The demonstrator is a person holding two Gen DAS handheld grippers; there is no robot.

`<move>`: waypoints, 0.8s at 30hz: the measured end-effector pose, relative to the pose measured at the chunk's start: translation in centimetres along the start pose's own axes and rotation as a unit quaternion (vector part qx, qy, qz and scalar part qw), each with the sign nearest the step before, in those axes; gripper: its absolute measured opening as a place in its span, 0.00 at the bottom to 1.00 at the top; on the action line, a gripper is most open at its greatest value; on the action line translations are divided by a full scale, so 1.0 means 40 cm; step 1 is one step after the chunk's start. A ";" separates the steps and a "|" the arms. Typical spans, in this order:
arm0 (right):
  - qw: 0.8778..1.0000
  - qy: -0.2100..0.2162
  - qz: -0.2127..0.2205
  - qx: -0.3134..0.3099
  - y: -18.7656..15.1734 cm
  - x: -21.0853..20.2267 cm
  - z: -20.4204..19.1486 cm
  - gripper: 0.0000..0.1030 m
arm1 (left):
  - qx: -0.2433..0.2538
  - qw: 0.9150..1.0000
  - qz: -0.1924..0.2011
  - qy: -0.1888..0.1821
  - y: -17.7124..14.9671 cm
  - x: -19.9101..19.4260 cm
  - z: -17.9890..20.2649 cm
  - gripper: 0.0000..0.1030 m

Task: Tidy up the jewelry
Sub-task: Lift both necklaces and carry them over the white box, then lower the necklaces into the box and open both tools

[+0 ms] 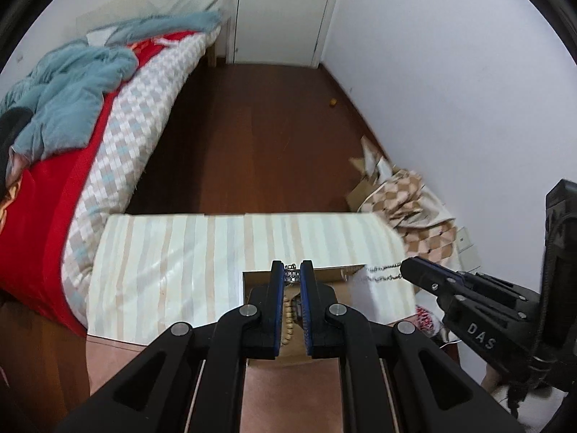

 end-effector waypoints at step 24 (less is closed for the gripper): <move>0.985 -0.085 -0.148 -0.003 -0.069 0.238 0.134 0.42 | -0.021 0.993 -0.084 0.078 -0.053 0.183 -0.038 0.70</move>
Point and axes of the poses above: each gripper's, at about its wrist camera, not at the fingertips, and x roughly the way its jaws point, z to its right, y to its top, the point moved 2 cm from there along x, roughly the way its jaws point, and after that the axes turned 8 degrees about y, right-handed, at the moved point
